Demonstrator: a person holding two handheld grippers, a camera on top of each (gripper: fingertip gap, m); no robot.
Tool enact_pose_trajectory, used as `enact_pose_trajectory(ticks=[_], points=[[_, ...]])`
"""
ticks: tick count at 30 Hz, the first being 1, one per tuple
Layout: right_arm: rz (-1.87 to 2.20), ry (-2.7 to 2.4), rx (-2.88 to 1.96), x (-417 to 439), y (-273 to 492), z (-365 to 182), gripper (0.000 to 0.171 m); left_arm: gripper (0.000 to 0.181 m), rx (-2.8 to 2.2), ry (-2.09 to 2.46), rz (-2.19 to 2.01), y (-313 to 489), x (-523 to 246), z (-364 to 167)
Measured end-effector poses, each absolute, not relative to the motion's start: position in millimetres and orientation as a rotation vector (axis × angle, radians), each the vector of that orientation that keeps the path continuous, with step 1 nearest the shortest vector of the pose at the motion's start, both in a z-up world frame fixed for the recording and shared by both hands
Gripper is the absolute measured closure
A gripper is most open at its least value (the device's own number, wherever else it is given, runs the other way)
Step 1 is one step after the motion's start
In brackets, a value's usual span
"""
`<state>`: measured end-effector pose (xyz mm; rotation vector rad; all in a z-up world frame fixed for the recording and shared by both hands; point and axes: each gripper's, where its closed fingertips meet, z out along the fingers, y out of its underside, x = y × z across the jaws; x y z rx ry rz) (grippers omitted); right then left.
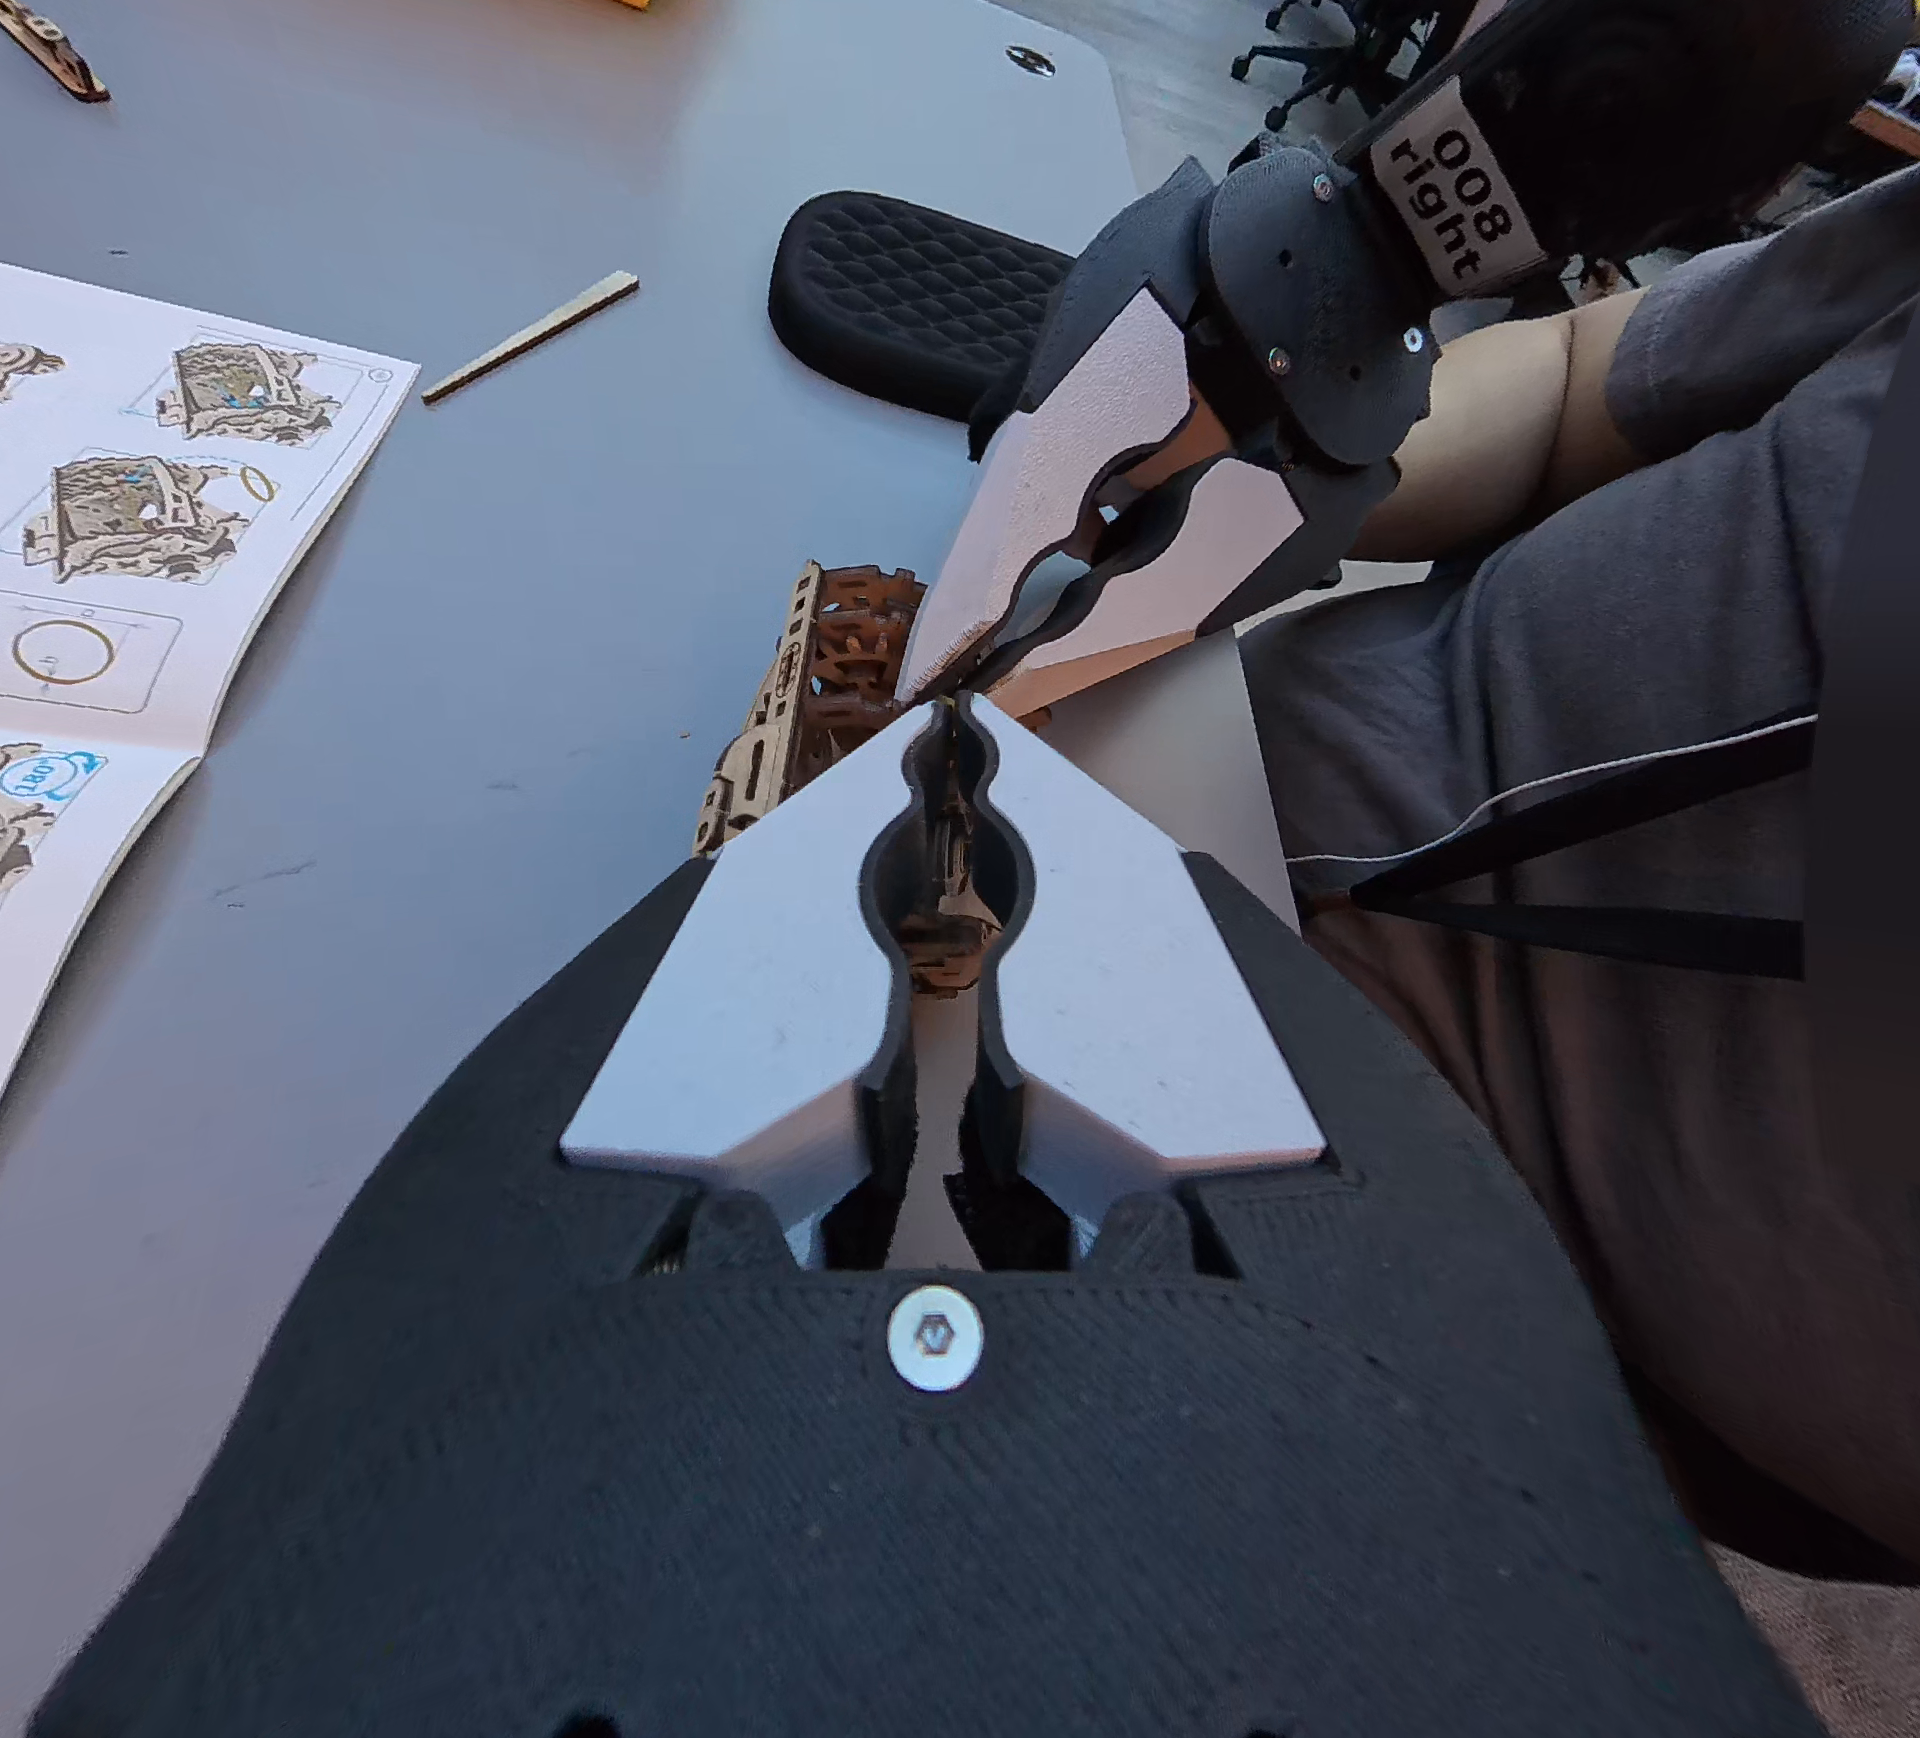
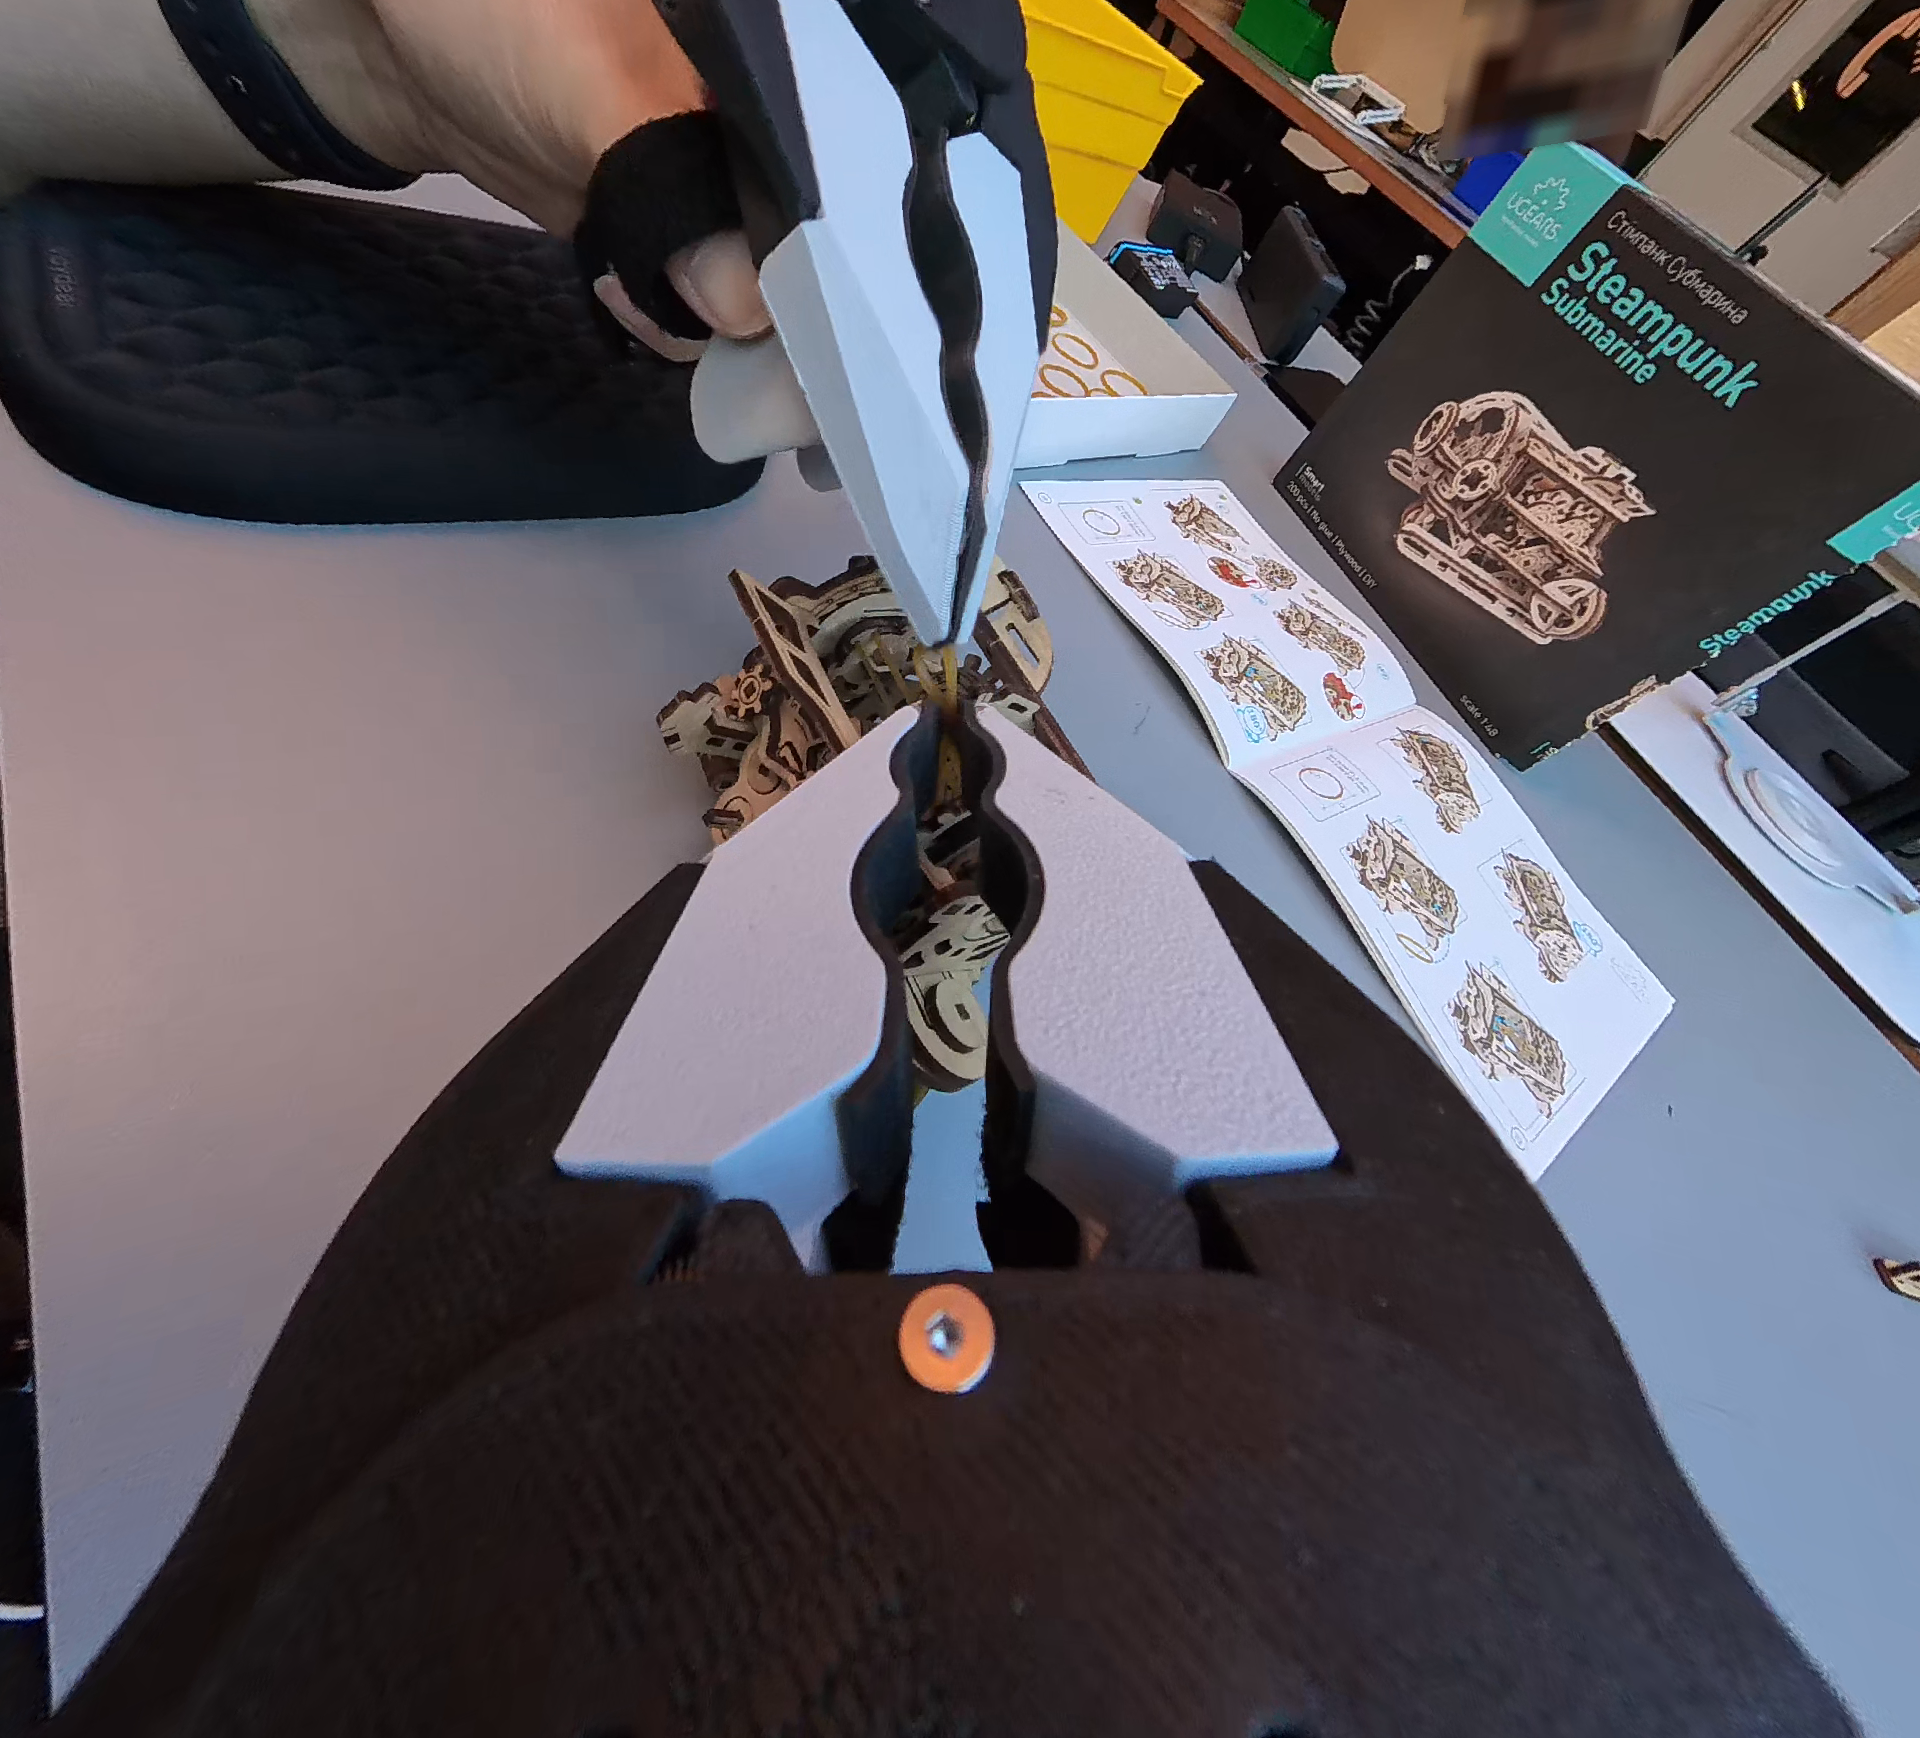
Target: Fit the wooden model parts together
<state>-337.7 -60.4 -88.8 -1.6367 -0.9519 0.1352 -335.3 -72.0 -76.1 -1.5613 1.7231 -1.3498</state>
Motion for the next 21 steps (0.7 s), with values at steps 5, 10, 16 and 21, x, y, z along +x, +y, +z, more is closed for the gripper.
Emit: enact_pose_trajectory(ticks=[5,10,16,21], points=[[0.125,-0.956,-1.632,-337.9,-60.5,-89.2,0.171,0.181,-1.596,1.739,-1.381,-74.2,-336.5,-80.8],[0.136,-0.948,-1.634,-337.2,-61.2,-89.2,0.171,0.17,-1.618,1.691,-1.397,-68.8,-334.3,-80.6],[0.146,-0.962,-1.616,-341.1,-63.0,-88.1,0.171,0.171,-1.599,1.692,-1.398,-70.1,-333.1,-79.1],[0.142,-0.966,-1.612,-341.0,-63.0,-88.2,0.171,0.174,-1.534,1.739,-1.282,-69.5,-331.5,-85.3]])
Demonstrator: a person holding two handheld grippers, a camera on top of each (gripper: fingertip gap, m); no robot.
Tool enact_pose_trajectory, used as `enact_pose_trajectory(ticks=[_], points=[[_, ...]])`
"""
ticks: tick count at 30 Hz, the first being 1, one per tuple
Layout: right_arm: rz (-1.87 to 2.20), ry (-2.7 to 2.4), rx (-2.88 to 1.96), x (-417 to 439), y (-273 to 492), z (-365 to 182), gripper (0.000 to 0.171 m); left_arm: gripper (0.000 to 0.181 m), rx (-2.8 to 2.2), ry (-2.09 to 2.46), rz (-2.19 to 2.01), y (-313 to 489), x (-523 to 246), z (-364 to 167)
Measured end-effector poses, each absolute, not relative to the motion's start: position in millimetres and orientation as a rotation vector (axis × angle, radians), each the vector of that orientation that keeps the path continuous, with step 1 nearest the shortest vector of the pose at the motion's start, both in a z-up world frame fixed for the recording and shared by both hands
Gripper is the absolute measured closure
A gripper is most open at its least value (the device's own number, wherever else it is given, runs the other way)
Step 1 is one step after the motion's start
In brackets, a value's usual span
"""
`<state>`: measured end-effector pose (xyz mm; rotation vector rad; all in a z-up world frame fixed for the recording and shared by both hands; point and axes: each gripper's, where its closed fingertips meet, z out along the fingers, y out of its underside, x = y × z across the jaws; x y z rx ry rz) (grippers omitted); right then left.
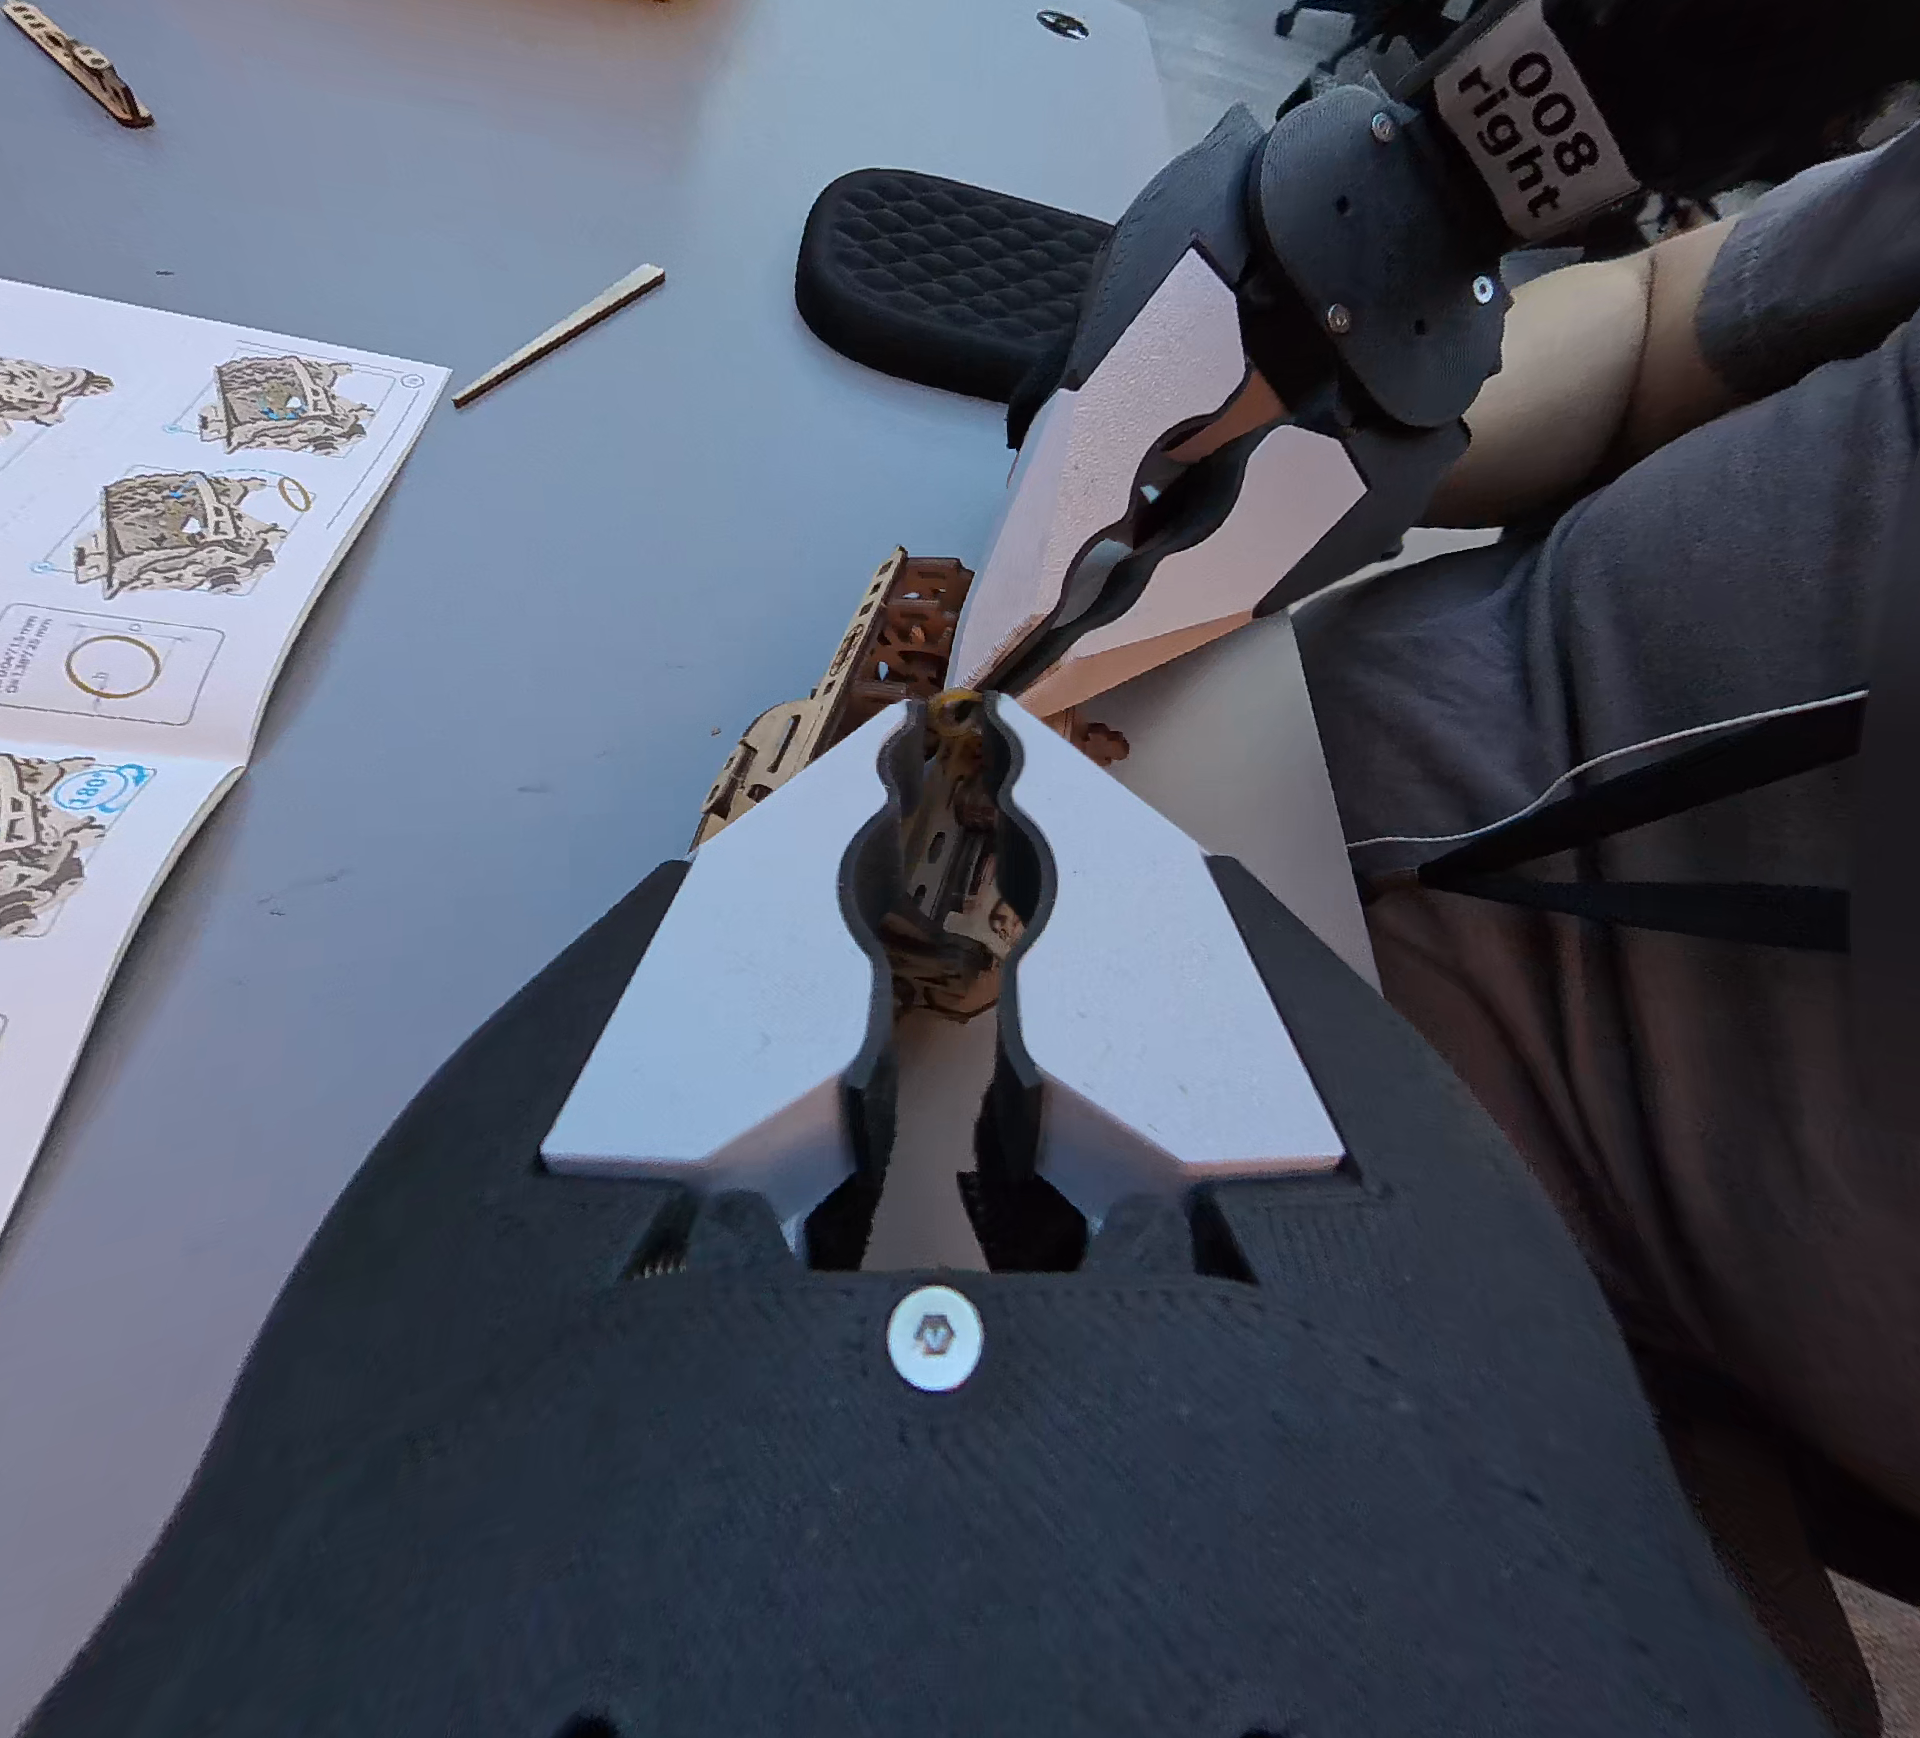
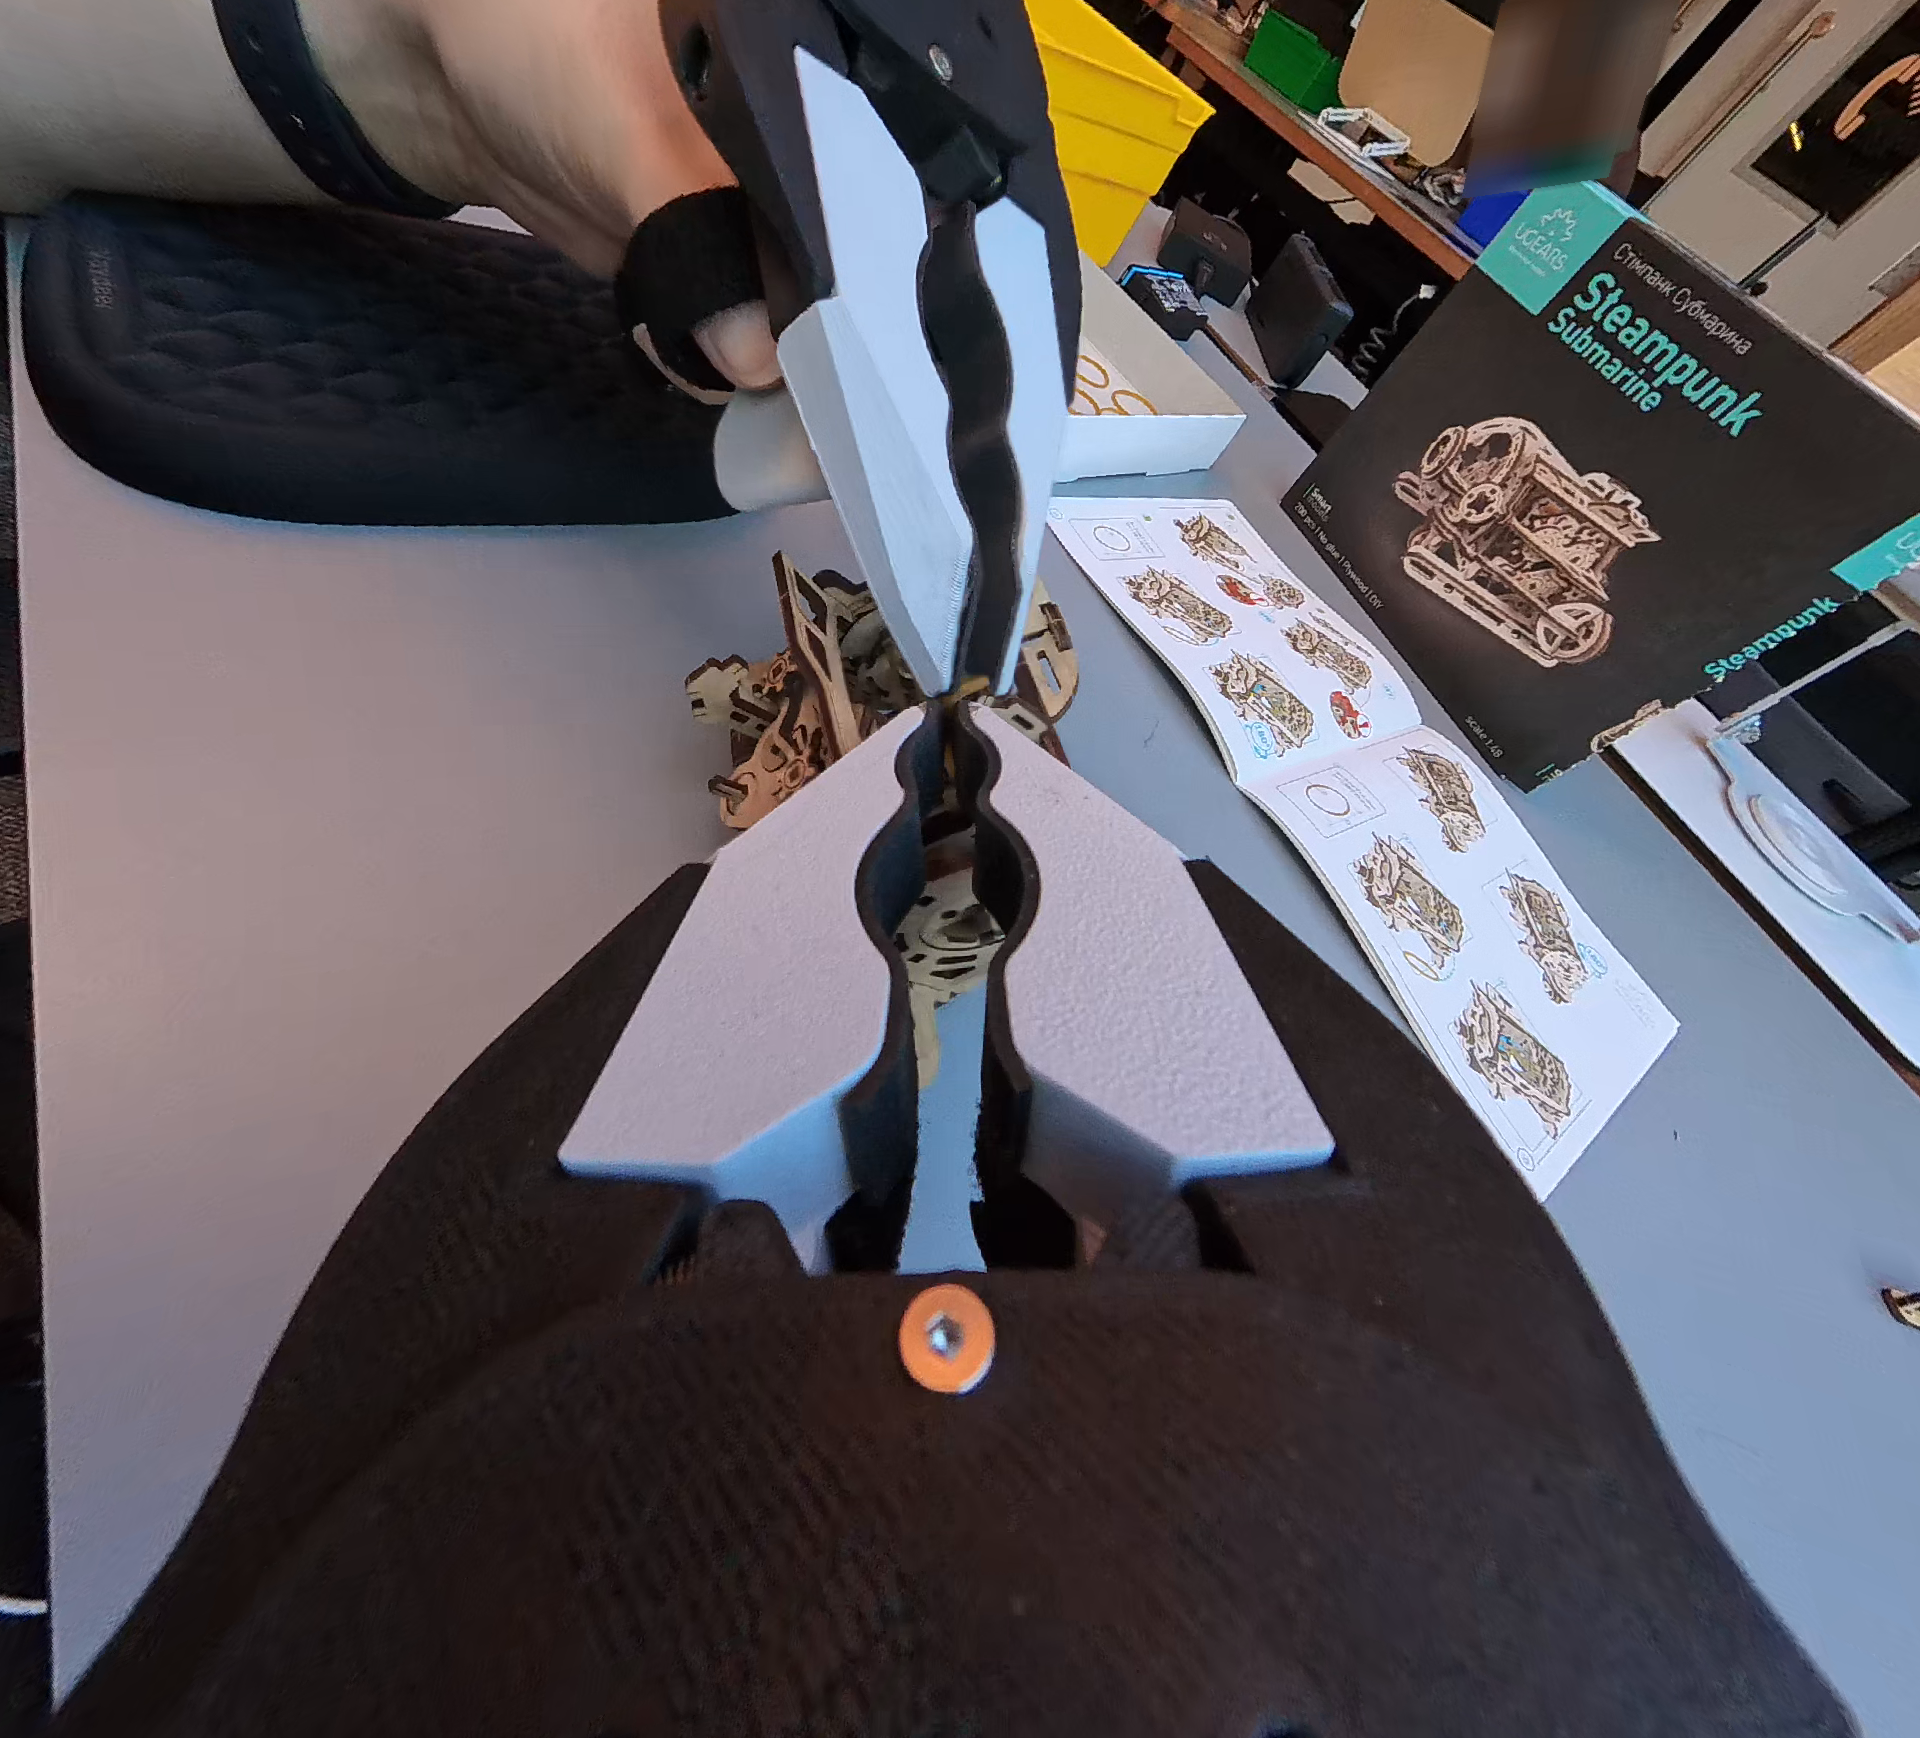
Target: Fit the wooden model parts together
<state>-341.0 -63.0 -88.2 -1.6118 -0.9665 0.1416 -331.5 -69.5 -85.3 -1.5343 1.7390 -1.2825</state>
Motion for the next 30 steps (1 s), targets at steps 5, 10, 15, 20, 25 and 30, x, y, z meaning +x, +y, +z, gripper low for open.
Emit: enact_pose_trajectory(ticks=[5,10,15,20,25,30], points=[[0.135,-0.973,-1.611,-340,-63,-88,0.171,0.181,-1.511,1.725,-1.291,-68,-332,-81],[0.135,-0.985,-1.581,-342,-65,-85,0.171,0.173,-1.473,1.737,-1.309,-72,-332,-78],[0.137,-0.995,-1.581,-344,-65,-87,0.171,0.181,-1.452,1.776,-1.33,-79,-333,-79],[0.143,-0.991,-1.588,-342,-65,-88,0.171,0.181,-1.506,1.756,-1.338,-75,-334,-80],[0.147,-0.984,-1.608,-341,-64,-89,0.167,0.181,-1.578,1.702,-1.397,-69,-334,-79],[0.119,-0.973,-1.626,-340,-65,-86,0.162,0.181,-1.616,1.671,-1.439,-68,-333,-79]])
